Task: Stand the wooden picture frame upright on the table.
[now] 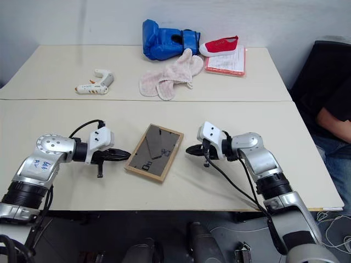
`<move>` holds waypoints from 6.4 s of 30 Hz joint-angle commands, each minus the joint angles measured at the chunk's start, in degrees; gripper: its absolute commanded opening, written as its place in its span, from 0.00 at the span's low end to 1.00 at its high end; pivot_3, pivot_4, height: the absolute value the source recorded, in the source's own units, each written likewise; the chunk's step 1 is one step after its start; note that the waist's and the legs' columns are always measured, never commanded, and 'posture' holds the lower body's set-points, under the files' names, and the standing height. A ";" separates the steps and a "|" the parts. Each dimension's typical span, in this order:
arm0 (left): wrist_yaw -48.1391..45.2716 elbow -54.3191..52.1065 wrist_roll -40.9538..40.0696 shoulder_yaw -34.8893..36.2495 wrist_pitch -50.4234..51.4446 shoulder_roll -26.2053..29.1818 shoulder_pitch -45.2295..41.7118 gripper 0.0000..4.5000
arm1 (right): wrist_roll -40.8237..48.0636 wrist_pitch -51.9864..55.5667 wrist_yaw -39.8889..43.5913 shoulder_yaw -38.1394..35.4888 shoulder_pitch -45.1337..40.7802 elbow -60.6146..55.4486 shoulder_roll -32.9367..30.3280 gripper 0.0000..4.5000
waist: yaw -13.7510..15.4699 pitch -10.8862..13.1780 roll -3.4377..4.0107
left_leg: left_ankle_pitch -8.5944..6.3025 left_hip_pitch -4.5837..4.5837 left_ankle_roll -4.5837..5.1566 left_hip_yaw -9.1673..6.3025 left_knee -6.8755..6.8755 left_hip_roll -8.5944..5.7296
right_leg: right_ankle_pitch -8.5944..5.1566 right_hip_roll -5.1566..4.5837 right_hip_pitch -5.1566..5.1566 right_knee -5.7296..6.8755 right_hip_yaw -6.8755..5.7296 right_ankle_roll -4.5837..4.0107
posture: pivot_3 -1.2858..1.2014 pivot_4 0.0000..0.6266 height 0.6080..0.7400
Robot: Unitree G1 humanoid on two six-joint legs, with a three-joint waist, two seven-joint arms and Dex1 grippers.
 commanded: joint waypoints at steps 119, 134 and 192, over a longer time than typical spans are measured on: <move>15.68 -15.02 -40.65 11.69 67.49 -8.20 -13.14 0.24 | -70.11 -67.52 -79.29 3.95 -8.15 2.11 -11.47 1.00 | -0.76 -0.21 0.16 | 0.06 -0.25 -0.13 -0.07 0.29 -0.12 | 0.00 0.02 -0.20 0.21 0.12 0.01 | 0.52 0.24 1.00; 14.24 -10.87 -40.78 12.11 68.40 -5.13 -15.24 0.36 | -80.70 -65.57 -101.52 14.67 -16.92 11.31 -8.58 0.34 | -1.81 -0.21 0.15 | 0.11 -0.08 -0.24 -0.05 0.20 -0.12 | -0.04 0.05 -0.15 0.29 0.14 -0.06 | 0.52 0.24 1.00; 18.78 -39.40 -48.32 40.71 44.34 12.12 20.16 1.00 | 21.91 18.12 2.07 -8.69 6.34 -18.89 -9.71 0.99 | -0.77 -0.12 0.01 | 0.01 0.14 -0.13 -0.30 0.03 -0.05 | -0.07 -0.05 0.22 0.02 -0.15 -0.10 | 0.52 0.24 1.00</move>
